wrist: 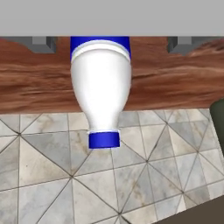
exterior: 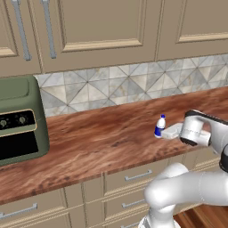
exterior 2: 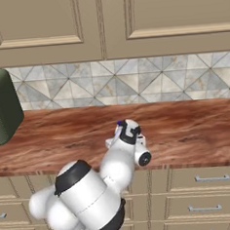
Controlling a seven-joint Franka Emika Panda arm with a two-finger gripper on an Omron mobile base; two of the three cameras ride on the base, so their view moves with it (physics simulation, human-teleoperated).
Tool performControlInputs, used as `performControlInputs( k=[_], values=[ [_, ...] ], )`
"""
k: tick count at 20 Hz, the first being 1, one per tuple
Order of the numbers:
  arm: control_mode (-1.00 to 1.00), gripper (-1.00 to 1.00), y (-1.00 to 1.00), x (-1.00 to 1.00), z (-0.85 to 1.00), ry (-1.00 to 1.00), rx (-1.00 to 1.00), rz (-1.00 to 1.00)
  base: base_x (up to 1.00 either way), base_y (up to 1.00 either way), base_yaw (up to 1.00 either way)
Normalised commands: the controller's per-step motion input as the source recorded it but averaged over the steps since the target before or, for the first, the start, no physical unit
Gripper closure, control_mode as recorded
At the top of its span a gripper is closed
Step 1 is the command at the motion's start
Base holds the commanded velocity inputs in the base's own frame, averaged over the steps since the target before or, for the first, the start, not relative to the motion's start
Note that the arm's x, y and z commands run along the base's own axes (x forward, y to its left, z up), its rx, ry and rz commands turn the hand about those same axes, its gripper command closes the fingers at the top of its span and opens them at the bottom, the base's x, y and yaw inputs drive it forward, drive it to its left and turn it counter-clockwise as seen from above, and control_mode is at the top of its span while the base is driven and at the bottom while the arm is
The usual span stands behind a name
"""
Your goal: Take the bottled waters from the counter and place them in the freezer to freeze. Close the freezer door after placing the bottles.
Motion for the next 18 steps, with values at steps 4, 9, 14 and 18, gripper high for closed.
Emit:
performControlInputs(
  k=[4, 9, 14, 18],
  values=[
    [-1.0, -1.0, 0.0, 0.23, 0.0, 0.0, 0.0, 0.0, 0.0, 0.0, 0.0],
    [-1.0, -1.0, 0.0, 0.19, 0.0, 0.0, 0.0, 0.0, 0.0, 0.0, 0.0],
    [-1.0, -1.0, 0.0, 0.14, 0.0, 0.0, 0.0, 0.0, 0.0, 0.0, 0.0],
    [-1.0, -1.0, 0.0, 0.01, 0.0, 0.0, 0.0, 0.0, 0.0, 0.0, 0.0]
  ],
)
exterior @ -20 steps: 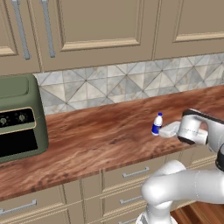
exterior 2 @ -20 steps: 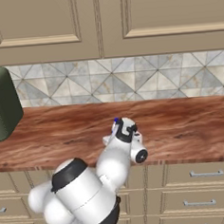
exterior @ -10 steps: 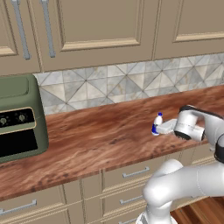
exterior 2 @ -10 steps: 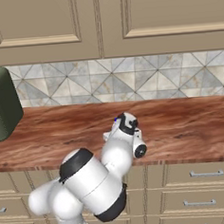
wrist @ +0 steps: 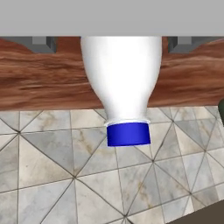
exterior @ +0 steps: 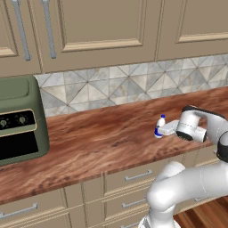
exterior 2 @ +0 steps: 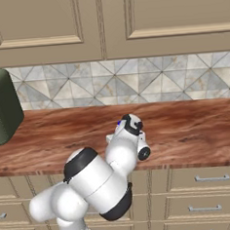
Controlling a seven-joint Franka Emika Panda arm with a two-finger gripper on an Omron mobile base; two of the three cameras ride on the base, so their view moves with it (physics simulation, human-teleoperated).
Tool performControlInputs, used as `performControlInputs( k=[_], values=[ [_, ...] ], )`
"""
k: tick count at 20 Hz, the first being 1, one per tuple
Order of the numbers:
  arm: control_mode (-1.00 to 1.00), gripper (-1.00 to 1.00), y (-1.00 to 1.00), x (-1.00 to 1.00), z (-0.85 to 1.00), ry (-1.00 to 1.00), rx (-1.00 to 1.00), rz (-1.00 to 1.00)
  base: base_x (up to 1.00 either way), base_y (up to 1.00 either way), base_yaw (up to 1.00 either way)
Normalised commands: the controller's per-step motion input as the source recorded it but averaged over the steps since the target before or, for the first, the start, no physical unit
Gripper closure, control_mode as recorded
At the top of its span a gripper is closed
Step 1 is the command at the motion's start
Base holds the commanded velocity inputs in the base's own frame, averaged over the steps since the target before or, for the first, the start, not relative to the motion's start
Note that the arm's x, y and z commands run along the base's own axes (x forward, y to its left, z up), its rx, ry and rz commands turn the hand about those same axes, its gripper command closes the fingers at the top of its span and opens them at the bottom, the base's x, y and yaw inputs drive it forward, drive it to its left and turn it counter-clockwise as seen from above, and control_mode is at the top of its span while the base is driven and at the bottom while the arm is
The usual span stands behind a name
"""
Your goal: Take the bottled waters from the counter and place them in the freezer to freeze. Close the freezer door after placing the bottles.
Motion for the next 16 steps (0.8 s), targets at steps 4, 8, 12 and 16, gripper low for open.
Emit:
performControlInputs(
  k=[4, 8, 12, 16],
  values=[
    [-1.0, -1.0, 0.0, 0.01, 0.0, 0.0, 0.0, 0.0, 0.0, 0.0, 0.0],
    [-1.0, 1.0, 0.03, 0.05, 0.0, 0.0, 0.0, 0.0, 0.0, 0.0, 0.0],
    [-1.0, 1.0, 0.01, 0.01, 0.0, 0.0, 0.0, 0.0, 0.0, 0.0, 0.0],
    [-1.0, 1.0, 0.0, 0.0, 0.0, 0.0, 0.0, 0.0, 0.0, 0.0, 0.0]
  ],
)
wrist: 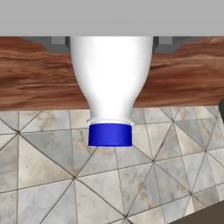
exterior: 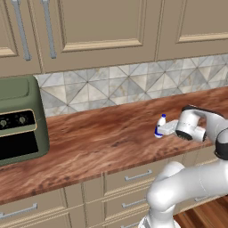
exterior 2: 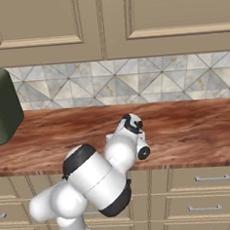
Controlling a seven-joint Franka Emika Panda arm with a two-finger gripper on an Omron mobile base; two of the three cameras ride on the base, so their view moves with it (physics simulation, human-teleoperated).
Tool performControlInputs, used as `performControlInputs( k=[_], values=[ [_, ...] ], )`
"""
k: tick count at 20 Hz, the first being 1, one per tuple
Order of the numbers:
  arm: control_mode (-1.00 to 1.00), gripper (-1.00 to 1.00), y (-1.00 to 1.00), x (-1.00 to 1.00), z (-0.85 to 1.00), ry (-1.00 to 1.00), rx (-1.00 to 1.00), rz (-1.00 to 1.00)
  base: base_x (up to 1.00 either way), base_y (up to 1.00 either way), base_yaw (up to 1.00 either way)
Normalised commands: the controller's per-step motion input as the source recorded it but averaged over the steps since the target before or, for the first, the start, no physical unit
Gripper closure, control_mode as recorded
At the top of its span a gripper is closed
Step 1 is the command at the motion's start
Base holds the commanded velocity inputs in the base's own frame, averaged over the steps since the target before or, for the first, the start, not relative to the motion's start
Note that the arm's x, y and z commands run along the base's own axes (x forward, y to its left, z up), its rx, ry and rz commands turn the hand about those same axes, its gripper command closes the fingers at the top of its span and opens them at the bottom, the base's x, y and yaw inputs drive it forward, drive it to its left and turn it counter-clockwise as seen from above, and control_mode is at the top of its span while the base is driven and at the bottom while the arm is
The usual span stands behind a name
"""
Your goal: Take the bottled waters from the counter and place them in the freezer to freeze. Close the freezer door after placing the bottles.
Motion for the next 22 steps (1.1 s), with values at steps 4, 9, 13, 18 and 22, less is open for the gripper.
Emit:
performControlInputs(
  k=[4, 9, 13, 18, 22],
  values=[
    [-1.0, 1.0, 0.05, -0.11, 0.19, -0.01, -0.1, 0.02, 0.0, 0.0, 0.0],
    [-1.0, 1.0, 0.05, -0.45, 0.96, 0.0, -0.12, 0.01, 0.0, 0.0, 0.0],
    [-1.0, 1.0, 0.07, -0.53, 1.0, 0.02, -0.1, 0.0, 0.0, 0.0, 0.0],
    [-1.0, 1.0, 0.01, -0.65, 0.95, 0.03, -0.01, 0.0, 0.0, 0.0, 0.0],
    [-1.0, 1.0, 0.12, -0.7, 0.69, 0.06, 0.0, 0.11, 0.0, 0.0, 0.0]
  ],
)
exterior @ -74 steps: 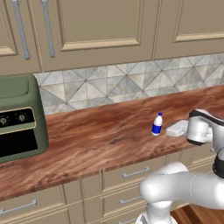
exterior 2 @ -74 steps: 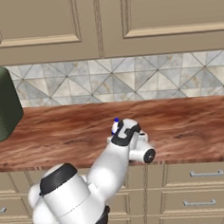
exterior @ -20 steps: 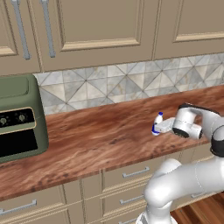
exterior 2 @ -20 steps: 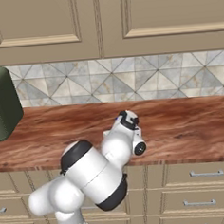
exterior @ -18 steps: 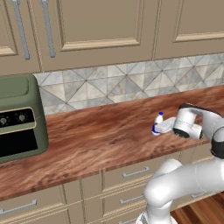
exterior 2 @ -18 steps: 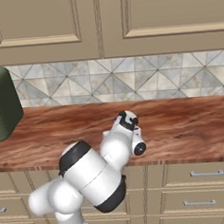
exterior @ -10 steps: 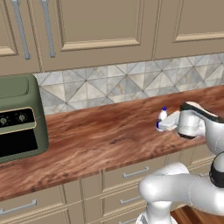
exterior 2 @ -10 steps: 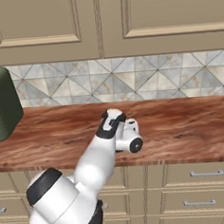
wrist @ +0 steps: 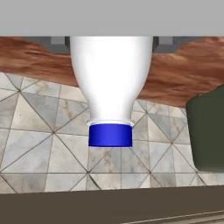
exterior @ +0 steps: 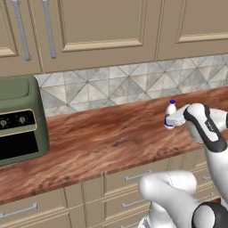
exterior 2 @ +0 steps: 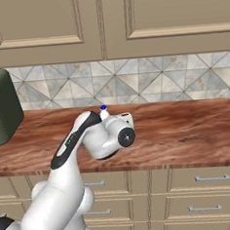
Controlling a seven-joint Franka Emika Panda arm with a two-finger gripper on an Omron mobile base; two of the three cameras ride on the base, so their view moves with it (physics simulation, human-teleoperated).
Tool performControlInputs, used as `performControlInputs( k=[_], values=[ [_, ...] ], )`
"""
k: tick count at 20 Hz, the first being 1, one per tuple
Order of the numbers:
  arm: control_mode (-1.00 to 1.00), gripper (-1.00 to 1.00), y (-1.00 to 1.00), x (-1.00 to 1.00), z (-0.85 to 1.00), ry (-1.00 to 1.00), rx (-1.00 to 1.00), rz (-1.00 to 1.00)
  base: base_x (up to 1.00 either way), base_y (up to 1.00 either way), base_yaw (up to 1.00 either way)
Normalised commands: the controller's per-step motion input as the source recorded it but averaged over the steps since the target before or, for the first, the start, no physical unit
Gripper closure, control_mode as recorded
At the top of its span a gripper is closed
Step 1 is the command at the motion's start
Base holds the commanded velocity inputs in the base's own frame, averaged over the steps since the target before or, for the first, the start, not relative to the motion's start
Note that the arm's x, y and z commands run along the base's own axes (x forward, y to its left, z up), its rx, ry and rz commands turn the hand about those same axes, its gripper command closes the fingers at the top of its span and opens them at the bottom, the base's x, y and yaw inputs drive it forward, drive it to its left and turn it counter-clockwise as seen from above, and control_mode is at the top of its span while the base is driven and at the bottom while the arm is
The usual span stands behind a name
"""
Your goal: Take the bottled waters from the counter and place them in the freezer to freeze. Close the freezer door after placing the bottles.
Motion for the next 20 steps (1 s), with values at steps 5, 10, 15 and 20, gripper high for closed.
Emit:
performControlInputs(
  k=[5, 10, 15, 20],
  values=[
    [-1.0, 1.0, 0.17, -0.71, 0.67, 0.06, 0.0, 0.17, 0.0, 0.0, 0.0],
    [-1.0, 1.0, 0.22, -0.76, 0.39, 0.0, 0.01, 0.34, 0.0, 0.0, 0.0],
    [-1.0, 1.0, 0.11, -0.67, 0.21, -0.1, 0.11, 0.4, 0.0, 0.0, 0.0],
    [-1.0, 1.0, 0.0, -0.39, 0.28, -0.2, 0.21, 0.25, 0.0, 0.0, 0.0]
  ],
)
